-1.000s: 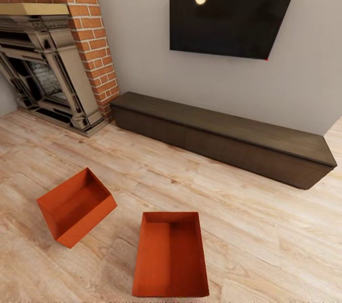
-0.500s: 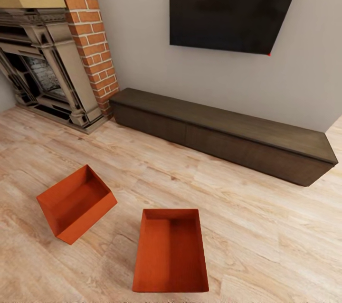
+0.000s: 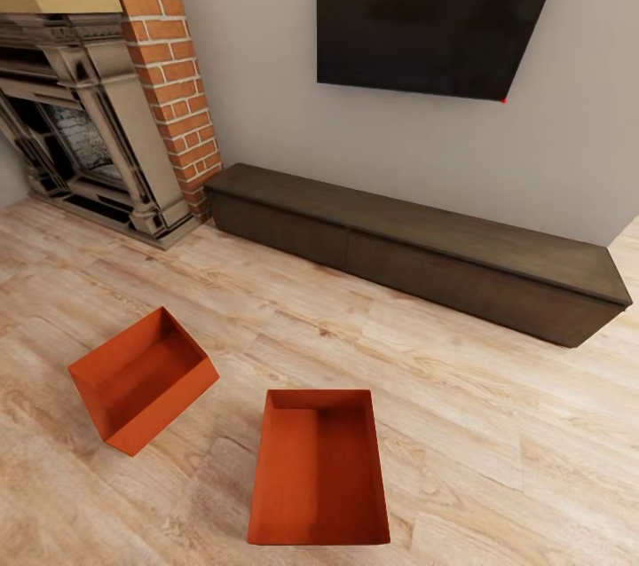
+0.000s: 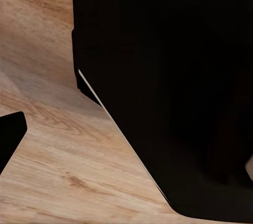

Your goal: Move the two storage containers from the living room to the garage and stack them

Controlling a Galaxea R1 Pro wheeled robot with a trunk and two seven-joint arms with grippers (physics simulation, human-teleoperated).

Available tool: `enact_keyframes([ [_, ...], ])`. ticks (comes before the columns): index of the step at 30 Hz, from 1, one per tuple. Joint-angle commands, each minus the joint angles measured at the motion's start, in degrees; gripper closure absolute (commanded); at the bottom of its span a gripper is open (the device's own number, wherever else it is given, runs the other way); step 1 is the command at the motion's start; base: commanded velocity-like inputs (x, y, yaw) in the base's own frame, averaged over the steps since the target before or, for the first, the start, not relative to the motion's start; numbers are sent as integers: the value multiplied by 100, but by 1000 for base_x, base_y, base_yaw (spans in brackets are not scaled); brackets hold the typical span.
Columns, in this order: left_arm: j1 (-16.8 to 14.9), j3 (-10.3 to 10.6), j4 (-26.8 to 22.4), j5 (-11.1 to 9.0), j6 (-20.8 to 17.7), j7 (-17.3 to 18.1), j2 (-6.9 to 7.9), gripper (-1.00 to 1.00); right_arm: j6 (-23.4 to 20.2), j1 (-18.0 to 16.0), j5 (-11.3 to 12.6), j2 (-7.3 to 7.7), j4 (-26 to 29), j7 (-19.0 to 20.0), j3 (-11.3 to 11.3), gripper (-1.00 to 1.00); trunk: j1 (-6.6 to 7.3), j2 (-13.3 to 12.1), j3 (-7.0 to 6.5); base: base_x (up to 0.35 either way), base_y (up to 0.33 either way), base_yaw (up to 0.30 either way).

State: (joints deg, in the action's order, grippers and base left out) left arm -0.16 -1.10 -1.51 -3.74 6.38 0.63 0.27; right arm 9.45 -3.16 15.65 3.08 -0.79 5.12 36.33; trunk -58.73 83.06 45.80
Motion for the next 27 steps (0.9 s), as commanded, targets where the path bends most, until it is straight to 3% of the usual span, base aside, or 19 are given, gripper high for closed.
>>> enact_keyframes([
  [1, -2, -6, 4, -39, 16, 7, 0, -100, 23, -4, 59, 0, -9, 32, 36, -100, 0, 2, 3, 0, 0, 0],
  [27, -2, -5, 8, -39, 15, 7, 1, -100, 43, -1, 57, -3, -9, 27, 35, -100, 0, 2, 4, 0, 0, 0],
])
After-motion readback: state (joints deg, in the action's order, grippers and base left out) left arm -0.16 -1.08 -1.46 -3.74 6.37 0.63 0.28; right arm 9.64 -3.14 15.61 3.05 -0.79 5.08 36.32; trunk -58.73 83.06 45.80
